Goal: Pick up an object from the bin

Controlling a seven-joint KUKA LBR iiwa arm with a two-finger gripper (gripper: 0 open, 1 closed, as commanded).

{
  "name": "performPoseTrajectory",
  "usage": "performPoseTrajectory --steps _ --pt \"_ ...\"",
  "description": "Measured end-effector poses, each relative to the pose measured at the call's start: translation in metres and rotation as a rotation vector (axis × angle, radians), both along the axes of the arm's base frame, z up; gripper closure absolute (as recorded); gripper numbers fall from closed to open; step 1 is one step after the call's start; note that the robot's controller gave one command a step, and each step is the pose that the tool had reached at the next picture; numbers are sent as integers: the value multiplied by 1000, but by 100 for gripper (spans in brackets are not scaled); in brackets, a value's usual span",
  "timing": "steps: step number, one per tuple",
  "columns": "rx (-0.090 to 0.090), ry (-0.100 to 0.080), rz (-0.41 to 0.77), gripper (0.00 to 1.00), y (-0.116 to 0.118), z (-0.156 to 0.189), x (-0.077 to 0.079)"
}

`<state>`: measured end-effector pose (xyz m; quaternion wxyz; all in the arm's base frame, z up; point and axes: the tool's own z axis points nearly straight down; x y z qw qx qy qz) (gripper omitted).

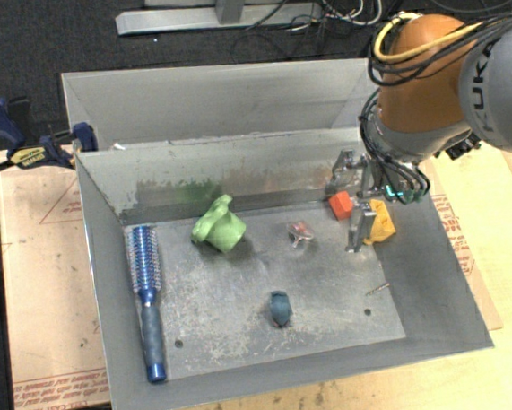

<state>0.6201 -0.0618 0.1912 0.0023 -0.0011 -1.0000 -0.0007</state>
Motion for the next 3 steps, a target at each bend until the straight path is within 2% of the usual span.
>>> performPoseTrajectory --steps 1,2,3 --pt "-1 -4 -178 0 -33 -113 35" --pt "-7 -16 -165 0 34 -115 35" --pt "0 -22 -163 0 24 -114 24"
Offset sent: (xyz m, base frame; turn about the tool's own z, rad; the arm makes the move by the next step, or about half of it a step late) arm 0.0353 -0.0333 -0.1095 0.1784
